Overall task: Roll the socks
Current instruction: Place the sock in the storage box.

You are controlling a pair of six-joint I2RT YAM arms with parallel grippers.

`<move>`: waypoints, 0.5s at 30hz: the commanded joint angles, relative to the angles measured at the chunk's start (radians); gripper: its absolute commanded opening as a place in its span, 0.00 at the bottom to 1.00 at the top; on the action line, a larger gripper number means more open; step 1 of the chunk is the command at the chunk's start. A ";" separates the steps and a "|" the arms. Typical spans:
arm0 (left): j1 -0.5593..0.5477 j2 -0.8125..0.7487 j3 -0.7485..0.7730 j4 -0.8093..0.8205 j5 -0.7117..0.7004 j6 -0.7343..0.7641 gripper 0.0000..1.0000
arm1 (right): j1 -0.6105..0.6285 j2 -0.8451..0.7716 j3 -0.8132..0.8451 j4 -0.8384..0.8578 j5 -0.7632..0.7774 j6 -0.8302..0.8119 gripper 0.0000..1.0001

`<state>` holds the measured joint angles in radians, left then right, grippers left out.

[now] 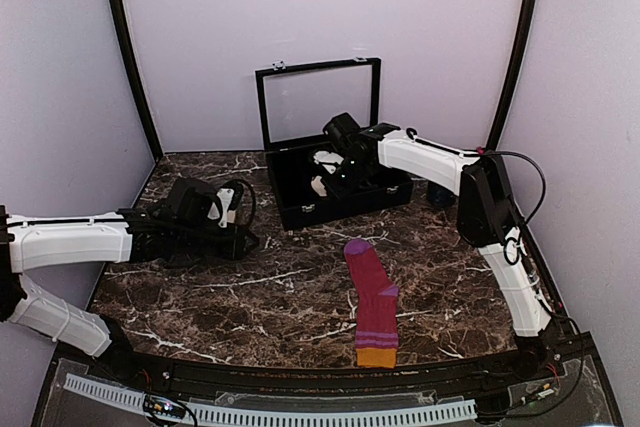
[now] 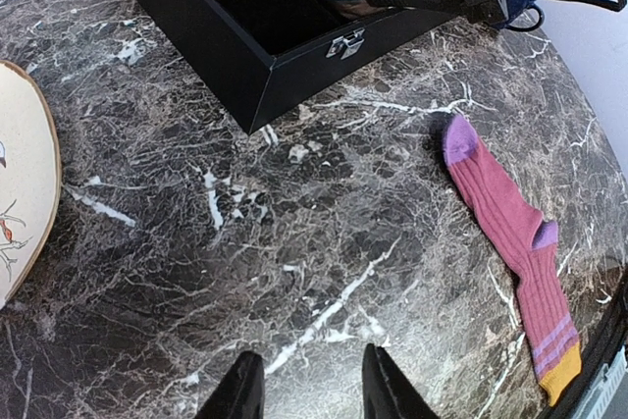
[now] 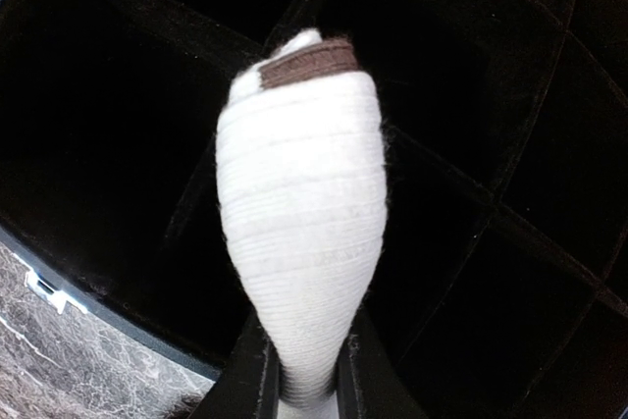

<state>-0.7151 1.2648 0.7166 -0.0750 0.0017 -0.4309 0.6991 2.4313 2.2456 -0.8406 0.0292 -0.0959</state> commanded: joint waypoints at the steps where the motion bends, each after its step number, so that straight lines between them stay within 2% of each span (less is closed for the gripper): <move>1: 0.008 0.015 0.009 0.034 -0.003 0.022 0.36 | -0.026 0.062 -0.020 -0.255 0.049 -0.009 0.00; 15: 0.008 0.021 -0.063 0.226 -0.065 -0.010 0.34 | -0.051 0.183 0.076 -0.286 0.046 -0.037 0.00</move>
<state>-0.7151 1.2949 0.6800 0.0750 -0.0307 -0.4263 0.6689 2.5145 2.3535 -0.8902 0.0387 -0.1005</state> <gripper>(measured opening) 0.336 0.108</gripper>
